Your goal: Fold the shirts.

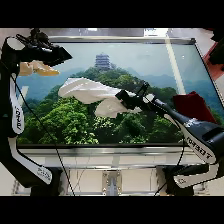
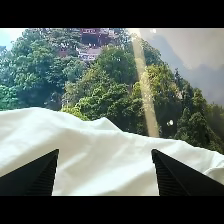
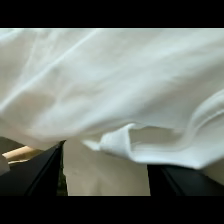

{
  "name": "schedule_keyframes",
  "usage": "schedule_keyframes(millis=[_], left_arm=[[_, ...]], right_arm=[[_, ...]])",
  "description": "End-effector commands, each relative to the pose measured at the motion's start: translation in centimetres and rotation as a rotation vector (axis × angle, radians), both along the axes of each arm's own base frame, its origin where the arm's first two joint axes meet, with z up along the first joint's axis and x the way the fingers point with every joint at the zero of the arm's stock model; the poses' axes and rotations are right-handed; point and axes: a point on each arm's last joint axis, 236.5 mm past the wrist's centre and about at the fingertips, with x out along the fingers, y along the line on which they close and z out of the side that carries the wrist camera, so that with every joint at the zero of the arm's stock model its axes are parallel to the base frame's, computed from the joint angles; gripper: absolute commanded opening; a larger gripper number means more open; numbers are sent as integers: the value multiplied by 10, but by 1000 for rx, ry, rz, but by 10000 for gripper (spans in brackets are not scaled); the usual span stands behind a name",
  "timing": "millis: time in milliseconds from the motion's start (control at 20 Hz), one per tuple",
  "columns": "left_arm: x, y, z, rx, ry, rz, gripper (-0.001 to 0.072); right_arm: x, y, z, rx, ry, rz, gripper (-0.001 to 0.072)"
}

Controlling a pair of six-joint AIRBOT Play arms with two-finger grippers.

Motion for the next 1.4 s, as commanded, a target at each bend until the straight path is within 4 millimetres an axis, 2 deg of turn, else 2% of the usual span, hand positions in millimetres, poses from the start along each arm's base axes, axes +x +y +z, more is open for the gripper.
schedule_keyframes(millis=[0,100,150,200,250,350,450,600,750,850,900,1000,1200,1350], left_arm=[[-1,1,-2,9,4,-1,665],[1,1,-1,9,-1,1,665],[2,1,-1,8,-5,5,665],[3,1,-2,8,-6,7,665],[3,2,-5,8,1,7,665],[1,1,-25,-8,62,25,665],[-10,11,-69,31,184,43,665],[-29,31,-125,117,318,87,663],[-39,32,-157,119,364,99,663],[-35,37,-168,123,351,130,663],[-30,40,-168,130,332,143,663],[-22,50,-167,159,297,174,663],[-29,93,-180,276,345,258,662],[-30,104,-182,280,349,277,662]], right_arm=[[21,-23,0,-10,-11,-158,526],[30,-29,0,14,-16,-221,412],[32,-31,-1,17,-17,-237,272],[33,-31,-3,11,-21,-238,101],[33,-31,-2,4,-27,-231,38],[33,-32,5,-35,-74,-188,36],[34,-37,28,-104,-160,-115,36],[31,-68,79,-215,-276,-35,35],[25,-96,126,-265,-360,-33,35],[20,-101,141,-295,-393,-15,35],[18,-100,142,-296,-391,-10,36],[13,-100,136,-312,-370,14,36],[11,-101,132,-331,-361,30,36],[11,-101,132,-336,-364,31,36]])
